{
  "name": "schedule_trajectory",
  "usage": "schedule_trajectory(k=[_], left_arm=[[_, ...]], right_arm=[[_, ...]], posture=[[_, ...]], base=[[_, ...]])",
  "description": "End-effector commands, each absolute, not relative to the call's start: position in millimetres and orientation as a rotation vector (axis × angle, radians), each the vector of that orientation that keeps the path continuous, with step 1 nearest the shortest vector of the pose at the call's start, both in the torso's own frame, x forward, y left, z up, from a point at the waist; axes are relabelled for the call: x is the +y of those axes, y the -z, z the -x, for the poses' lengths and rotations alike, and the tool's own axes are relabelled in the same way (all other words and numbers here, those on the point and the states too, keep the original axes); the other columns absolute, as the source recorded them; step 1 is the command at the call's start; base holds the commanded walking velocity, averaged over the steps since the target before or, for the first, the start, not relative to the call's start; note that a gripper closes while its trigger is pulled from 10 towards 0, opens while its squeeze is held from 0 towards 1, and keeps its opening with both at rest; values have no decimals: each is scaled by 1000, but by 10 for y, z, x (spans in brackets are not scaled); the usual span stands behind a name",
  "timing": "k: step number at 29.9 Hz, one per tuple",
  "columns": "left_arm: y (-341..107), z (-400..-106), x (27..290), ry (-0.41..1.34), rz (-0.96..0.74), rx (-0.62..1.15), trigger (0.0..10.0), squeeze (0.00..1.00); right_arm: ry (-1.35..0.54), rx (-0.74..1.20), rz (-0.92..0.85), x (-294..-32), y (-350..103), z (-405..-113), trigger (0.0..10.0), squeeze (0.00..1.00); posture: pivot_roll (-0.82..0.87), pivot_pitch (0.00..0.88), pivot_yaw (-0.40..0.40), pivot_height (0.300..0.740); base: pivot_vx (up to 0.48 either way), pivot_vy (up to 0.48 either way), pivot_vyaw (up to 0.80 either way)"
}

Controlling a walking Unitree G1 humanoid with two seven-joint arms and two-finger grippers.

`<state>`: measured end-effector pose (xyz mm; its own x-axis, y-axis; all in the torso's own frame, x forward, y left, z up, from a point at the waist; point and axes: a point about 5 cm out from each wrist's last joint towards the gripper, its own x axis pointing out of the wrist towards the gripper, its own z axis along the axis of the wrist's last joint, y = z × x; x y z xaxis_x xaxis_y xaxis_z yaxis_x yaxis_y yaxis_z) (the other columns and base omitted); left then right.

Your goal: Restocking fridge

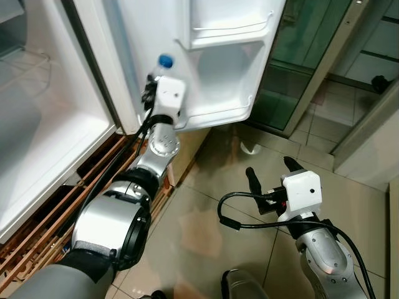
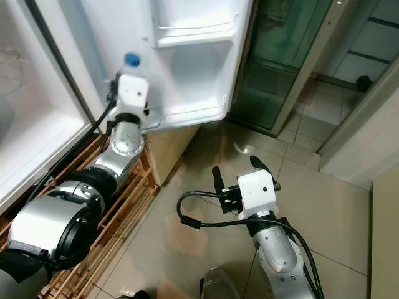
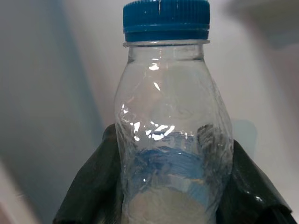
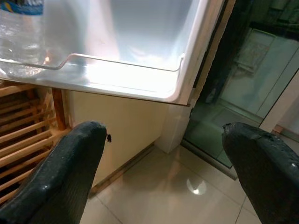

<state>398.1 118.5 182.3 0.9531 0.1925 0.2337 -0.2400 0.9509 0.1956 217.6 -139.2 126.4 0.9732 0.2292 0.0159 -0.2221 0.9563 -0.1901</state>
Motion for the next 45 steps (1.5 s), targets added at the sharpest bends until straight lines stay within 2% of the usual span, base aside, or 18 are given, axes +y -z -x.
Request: schedule_trajectory(k=[1, 2, 4, 9, 10, 16, 24, 28, 34, 36, 40, 45], left_arm=[[-1371, -3882, 1282, -226, -191, 12, 10000, 0], [-1371, -3882, 1282, -226, -191, 12, 10000, 0], [-1240, -3842, 1316, -239, -86, 88, 10000, 0], [-1337, -3874, 1253, -220, -50, 44, 10000, 0], [-1412, -3897, 1197, -193, -73, 7, 10000, 1000], [-1673, -3957, 1123, -160, -221, -136, 10000, 1000], [-1977, -3970, 930, -66, -290, -314, 10000, 1000], [-2032, -3961, 969, -72, -327, -358, 10000, 1000], [-2182, -3974, 1178, -117, -368, -424, 10000, 1000], [-2376, -3982, 1320, -143, -369, -481, 10000, 1000], [-2392, -3986, 1330, -121, -373, -475, 10000, 1000], [-2211, -3980, 1255, -74, -366, -415, 10000, 1000]], right_arm=[[-223, -27, 189, -1405, -1239, -2166, 10000, 4], [-223, -27, 189, -1405, -1239, -2166, 10000, 4], [-224, -22, 191, -1411, -1223, -2175, 10000, 0], [-226, -19, 190, -1408, -1211, -2184, 10000, 0], [-230, -17, 190, -1404, -1202, -2195, 10000, 4], [-241, -16, 188, -1383, -1178, -2243, 10000, 4], [-239, -22, 171, -1358, -1129, -2365, 10000, 4], [-236, -36, 160, -1323, -1138, -2415, 10000, 0], [-239, -55, 148, -1277, -1136, -2503, 10000, 4], [-246, -68, 142, -1243, -1132, -2563, 10000, 0], [-251, -74, 139, -1224, -1127, -2599, 10000, 4], [-257, -90, 136, -1192, -1127, -2665, 10000, 0]], posture=[[-510, 129, 44, 740], [-510, 129, 44, 740], [-491, 122, 39, 740], [-475, 117, 33, 740], [-462, 113, 32, 740], [-431, 105, 34, 740], [-365, 78, 63, 740], [-359, 73, 69, 740], [-323, 48, 88, 740], [-303, 33, 89, 740], [-281, 19, 88, 740], [-280, 10, 95, 740]], base=[[0, 0, 0], [0, 0, 0], [0, 0, 0], [0, 0, 0], [0, 0, 0], [0, 0, 0], [0, 0, 0], [0, 0, 0], [0, 0, 0], [0, 0, 0], [0, 0, 0], [0, 0, 0]])
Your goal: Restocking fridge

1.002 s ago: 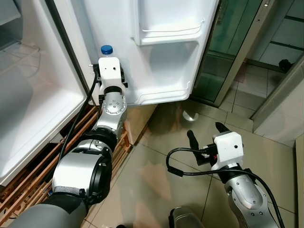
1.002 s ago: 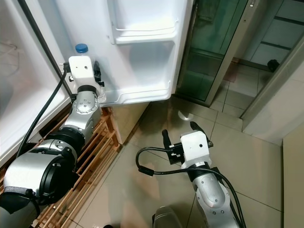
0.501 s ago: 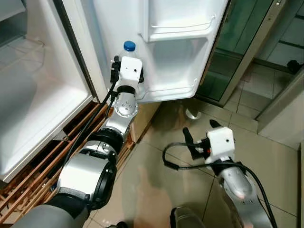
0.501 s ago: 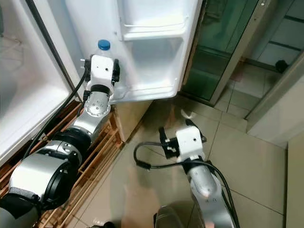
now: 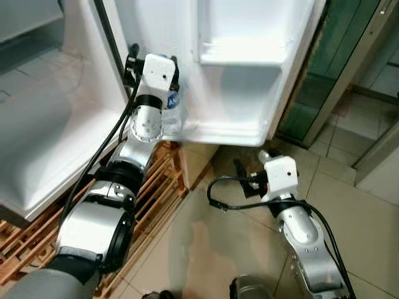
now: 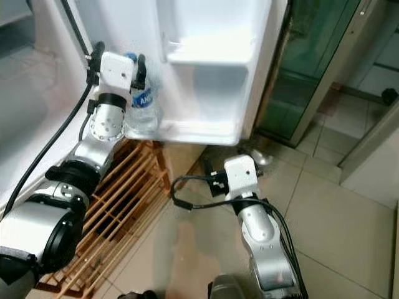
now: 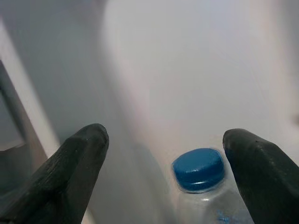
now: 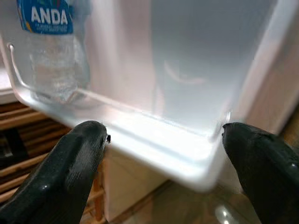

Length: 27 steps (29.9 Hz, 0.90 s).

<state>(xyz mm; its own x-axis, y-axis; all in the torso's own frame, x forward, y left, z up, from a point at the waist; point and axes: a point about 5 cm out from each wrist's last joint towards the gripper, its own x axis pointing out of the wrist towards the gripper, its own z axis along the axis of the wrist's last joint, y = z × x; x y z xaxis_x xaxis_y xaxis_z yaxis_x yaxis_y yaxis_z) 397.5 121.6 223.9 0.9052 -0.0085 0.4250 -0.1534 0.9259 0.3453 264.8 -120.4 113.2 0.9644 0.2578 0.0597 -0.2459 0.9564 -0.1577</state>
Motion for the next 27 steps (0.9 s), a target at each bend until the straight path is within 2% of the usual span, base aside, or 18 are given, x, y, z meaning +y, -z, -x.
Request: schedule_trajectory(k=[1, 6, 7, 8, 13, 16, 17, 21, 24, 27], left_arm=[[-2187, -3976, 1247, -69, -367, -410, 10000, 1000], [-2170, -3973, 1247, -48, -341, -394, 10000, 1000], [-2198, -3972, 1249, -43, -331, -405, 10000, 110], [-2235, -3972, 1254, -40, -330, -417, 10000, 0], [-2682, -3840, 1343, -9, -288, -574, 10000, 0], [-2736, -3743, 1334, 70, -268, -576, 10000, 0], [-2736, -3743, 1334, 70, -268, -576, 10000, 0], [-2647, -3523, 1296, 259, -274, -509, 10000, 0], [-2440, -3327, 1321, 403, -212, -426, 10000, 0], [-2256, -3123, 1381, 448, -140, -357, 10000, 0]], right_arm=[[-256, -91, 135, -1190, -1126, -2670, 10000, 0], [-251, -99, 135, -1194, -1119, -2680, 10000, 0], [-250, -100, 136, -1197, -1116, -2683, 10000, 0], [-249, -101, 136, -1202, -1114, -2686, 10000, 4], [-236, -112, 137, -1242, -1123, -2705, 10000, 0], [-235, -115, 133, -1240, -1124, -2707, 10000, 4], [-235, -115, 133, -1240, -1124, -2707, 10000, 4], [-246, -120, 122, -1201, -1122, -2712, 10000, 0], [-259, -124, 103, -1153, -1123, -2742, 10000, 0], [-242, -110, 19, -1150, -1155, -2782, 10000, 0]], posture=[[-279, 8, 97, 740], [-284, 3, 103, 740], [-282, 1, 103, 740], [-282, 1, 103, 740], [-260, 0, 104, 740], [-243, 0, 105, 740], [-243, 0, 105, 740], [-200, 0, 97, 740], [-164, 0, 76, 740], [-126, 0, 50, 740]], base=[[0, 0, 0], [0, 0, 0], [0, 0, 0], [0, 0, 0], [0, 0, 0], [0, 0, 0], [0, 0, 0], [0, 0, 0], [0, 0, 0], [0, 0, 0]])
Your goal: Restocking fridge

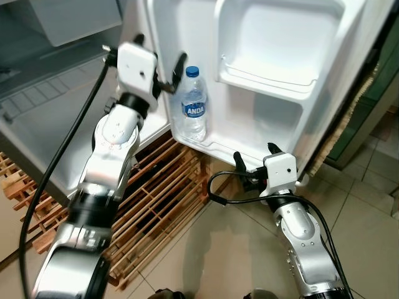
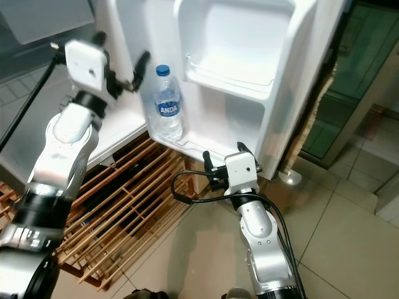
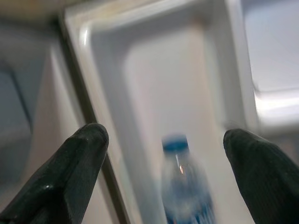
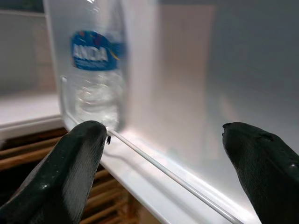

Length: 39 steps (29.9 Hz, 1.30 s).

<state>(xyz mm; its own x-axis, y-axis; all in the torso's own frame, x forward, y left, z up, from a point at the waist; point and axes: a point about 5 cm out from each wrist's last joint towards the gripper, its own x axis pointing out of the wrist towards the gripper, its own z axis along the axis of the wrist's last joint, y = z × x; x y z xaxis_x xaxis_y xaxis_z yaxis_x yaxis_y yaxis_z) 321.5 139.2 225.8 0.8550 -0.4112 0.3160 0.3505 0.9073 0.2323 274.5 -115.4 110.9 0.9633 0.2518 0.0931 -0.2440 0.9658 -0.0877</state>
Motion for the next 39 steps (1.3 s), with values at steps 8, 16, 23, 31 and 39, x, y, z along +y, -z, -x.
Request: schedule_trajectory(k=[8, 16, 23, 31, 39], left_arm=[[-1465, -2544, 1574, 384, -36, -135, 10000, 0], [-964, -2385, 1867, 89, -31, 60, 10000, 0], [-1162, -2596, 1589, 183, -3, -42, 10000, 0], [-1306, -2680, 1483, 192, -44, -96, 10000, 0], [-1305, -2724, 1406, 202, -10, -102, 10000, 0]], right_arm=[[-189, -66, -109, -1267, -1122, -2876, 10000, 4], [-163, -23, 24, -1513, -981, -2864, 10000, 0], [-124, -7, 8, -1594, -948, -2938, 10000, 8], [-157, -25, 41, -1587, -1003, -2988, 10000, 0], [-214, -25, 65, -1500, -994, -2974, 10000, 4]], posture=[[-47, 0, 9, 740], [-33, 0, -22, 740], [-78, 0, -2, 740], [-82, 0, -8, 740], [-91, 0, -31, 740]], base=[[0, 0, 0], [0, 0, 0], [0, -330, 0], [0, -60, 0], [0, 0, 0]])
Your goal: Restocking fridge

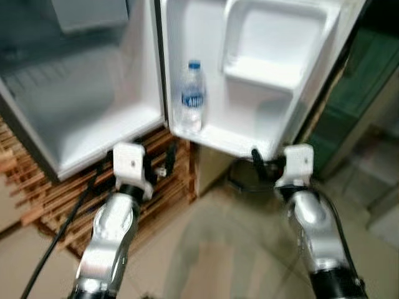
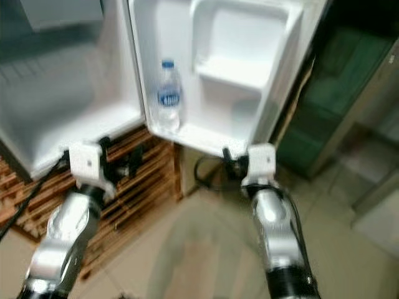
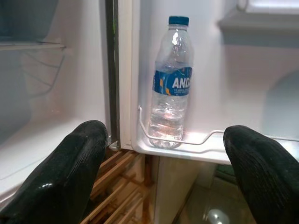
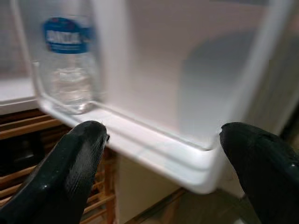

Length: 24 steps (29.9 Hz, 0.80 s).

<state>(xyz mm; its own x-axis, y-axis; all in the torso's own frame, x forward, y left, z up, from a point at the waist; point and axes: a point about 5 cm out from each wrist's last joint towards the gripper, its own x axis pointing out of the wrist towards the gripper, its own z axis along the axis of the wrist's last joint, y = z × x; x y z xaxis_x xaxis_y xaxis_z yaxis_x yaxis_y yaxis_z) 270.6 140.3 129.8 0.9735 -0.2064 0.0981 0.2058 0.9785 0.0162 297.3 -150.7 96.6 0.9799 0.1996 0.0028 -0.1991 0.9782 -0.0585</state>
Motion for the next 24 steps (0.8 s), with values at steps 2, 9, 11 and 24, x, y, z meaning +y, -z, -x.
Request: schedule_trajectory(k=[2, 9, 11, 24], left_arm=[[-1317, -2729, 1378, 216, -3, -106, 10000, 0], [-1332, -2755, 1354, 241, 9, -113, 10000, 0], [-1338, -2771, 1341, 246, 2, -114, 10000, 0], [-1332, -3010, 1266, 249, 3, -98, 10000, 0]], right_arm=[[-231, -22, 63, -1484, -982, -2962, 10000, 4], [-239, -33, 62, -1467, -989, -2960, 10000, 4], [-245, -41, 70, -1463, -993, -2950, 10000, 12], [-243, -52, 102, -1469, -984, -2938, 10000, 24]], posture=[[-91, 0, -31, 740], [-102, 0, -14, 740], [-104, 0, -11, 740], [-158, 0, 20, 740]], base=[[0, -411, 0], [0, -480, 0], [0, -480, 763], [0, -468, 698]])
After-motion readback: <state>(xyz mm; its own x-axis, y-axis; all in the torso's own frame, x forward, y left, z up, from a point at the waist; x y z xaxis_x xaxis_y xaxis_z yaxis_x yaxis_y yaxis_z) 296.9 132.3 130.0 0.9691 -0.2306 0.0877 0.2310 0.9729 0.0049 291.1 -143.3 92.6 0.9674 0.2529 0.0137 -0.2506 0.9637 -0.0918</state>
